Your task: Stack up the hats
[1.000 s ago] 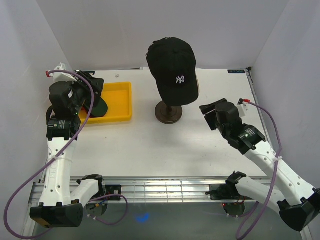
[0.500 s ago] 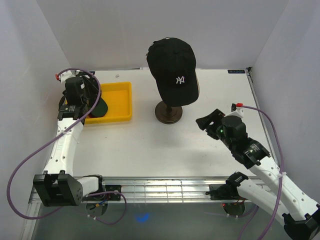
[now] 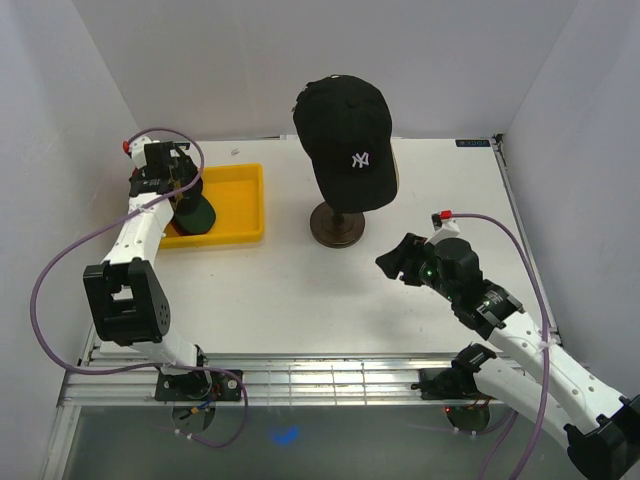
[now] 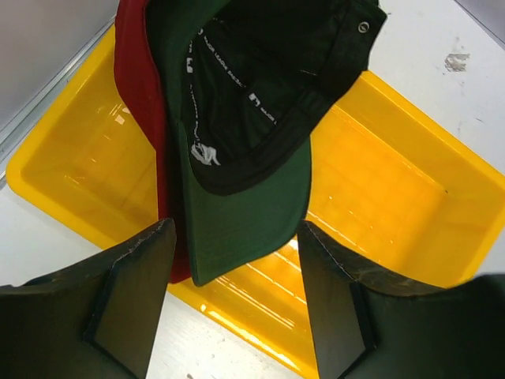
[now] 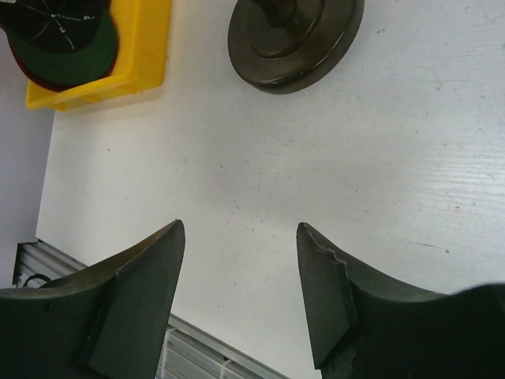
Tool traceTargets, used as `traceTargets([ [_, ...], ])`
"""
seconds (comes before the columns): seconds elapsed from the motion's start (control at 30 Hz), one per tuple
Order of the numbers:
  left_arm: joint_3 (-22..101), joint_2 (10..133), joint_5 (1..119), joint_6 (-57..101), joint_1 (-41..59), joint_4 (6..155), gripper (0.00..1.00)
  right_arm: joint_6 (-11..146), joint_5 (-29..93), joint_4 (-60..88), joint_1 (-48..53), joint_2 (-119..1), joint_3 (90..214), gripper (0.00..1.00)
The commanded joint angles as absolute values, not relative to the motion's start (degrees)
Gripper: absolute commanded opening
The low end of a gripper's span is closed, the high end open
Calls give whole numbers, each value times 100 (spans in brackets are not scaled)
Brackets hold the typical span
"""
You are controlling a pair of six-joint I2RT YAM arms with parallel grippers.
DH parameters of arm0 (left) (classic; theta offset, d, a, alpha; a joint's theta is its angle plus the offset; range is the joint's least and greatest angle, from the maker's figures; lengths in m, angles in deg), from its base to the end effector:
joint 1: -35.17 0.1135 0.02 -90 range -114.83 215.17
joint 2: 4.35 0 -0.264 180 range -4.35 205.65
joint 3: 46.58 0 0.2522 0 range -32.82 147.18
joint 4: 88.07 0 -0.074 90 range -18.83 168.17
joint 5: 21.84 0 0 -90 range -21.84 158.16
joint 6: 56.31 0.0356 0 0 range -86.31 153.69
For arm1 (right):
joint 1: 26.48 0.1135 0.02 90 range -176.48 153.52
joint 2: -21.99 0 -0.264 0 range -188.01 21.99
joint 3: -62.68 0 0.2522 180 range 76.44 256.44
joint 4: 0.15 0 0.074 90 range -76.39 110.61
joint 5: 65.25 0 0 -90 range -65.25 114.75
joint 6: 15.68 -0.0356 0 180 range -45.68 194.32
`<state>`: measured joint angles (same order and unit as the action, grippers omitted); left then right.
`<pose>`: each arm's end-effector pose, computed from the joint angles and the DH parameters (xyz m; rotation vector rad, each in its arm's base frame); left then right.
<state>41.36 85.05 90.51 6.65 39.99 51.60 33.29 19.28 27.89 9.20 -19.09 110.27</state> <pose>0.3467 0.0428 0.2998 -0.8041 2.0969 0.2408 0.1428 0.0984 0.2754 0.1605 2.0227 0.7804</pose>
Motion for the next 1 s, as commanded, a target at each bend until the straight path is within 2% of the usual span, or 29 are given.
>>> traceTargets([
  [0.0, 4488, 8687, 9278, 794, 4175, 5320, 73, 3644, 2159, 2354, 920, -2037, 11028, 64],
  [0.5, 4593, 9311, 8935, 873, 4440, 5620, 71, 3636, 2247, 2125, 920, -2327, 10896, 64],
  [0.97, 4593, 9092, 8767, 821, 4449, 5628, 70, 3583, 2229, 2011, 920, -2398, 10791, 64],
])
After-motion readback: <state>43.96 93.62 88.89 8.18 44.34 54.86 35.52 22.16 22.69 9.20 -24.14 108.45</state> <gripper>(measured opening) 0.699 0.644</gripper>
